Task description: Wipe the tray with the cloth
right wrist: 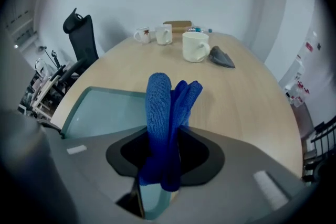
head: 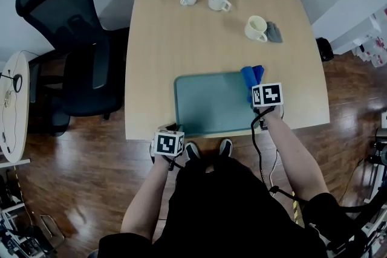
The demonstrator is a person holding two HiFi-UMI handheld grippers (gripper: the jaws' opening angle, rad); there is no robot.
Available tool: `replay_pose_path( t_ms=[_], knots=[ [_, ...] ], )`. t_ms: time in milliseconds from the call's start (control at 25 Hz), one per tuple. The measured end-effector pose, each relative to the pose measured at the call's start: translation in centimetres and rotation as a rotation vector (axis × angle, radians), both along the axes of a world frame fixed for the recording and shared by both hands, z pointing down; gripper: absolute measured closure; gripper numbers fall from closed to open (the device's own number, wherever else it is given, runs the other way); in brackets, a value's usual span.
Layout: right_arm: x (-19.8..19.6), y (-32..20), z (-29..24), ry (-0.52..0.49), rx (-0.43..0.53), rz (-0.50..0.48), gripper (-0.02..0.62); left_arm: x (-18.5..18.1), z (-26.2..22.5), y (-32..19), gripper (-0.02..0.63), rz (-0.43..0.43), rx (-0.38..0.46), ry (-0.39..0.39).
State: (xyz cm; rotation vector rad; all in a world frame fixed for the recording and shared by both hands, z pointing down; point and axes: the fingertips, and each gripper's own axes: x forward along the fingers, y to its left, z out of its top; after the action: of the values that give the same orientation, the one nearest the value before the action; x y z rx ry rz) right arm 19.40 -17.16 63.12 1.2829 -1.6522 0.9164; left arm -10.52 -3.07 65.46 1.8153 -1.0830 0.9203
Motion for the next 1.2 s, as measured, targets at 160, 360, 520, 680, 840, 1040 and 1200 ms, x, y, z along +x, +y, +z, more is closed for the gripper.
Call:
replay_pose_path(
  t_ms=[160,360,520,680,840,1040,1200],
  knots=[
    [-5.1,-0.7,0.2,-0.057,-0.038,-0.03,0.451,-0.6,-0.9,-0.3,0.543,-0.01,0.012,0.007],
    [-15.5,-0.2,0.3,-0.148,-0.083,-0.186,0.451,-0.4,-1.0,-0.3,0.54,0.014,0.012,0.021],
    [-24.8,1.3,0.1,-0.255,-0.121,-0.302,0.451,-0.7,-0.6,-0.5,0.538,0.037,0.019,0.018],
    [-30.3,2.6,0.4,-0.351,-0.156,-0.325,0.451,-1.1,-0.8,-0.5,0.537,0.037,0.001,0.04],
    [-26.5,2.2,0.8,-0.329,-0.136,-0.267,0.451,-1.1,-0.8,-0.2,0.537,0.029,-0.003,0.05],
    [-14.3,1.5,1.1,-0.25,-0.097,-0.09,0.449,-1.3,-0.5,-0.1,0.537,0.019,-0.002,0.057],
    [-5.3,2.2,1.1,-0.2,-0.078,0.033,0.449,-0.8,-0.3,0.0,0.54,-0.002,0.003,0.064]
  ],
)
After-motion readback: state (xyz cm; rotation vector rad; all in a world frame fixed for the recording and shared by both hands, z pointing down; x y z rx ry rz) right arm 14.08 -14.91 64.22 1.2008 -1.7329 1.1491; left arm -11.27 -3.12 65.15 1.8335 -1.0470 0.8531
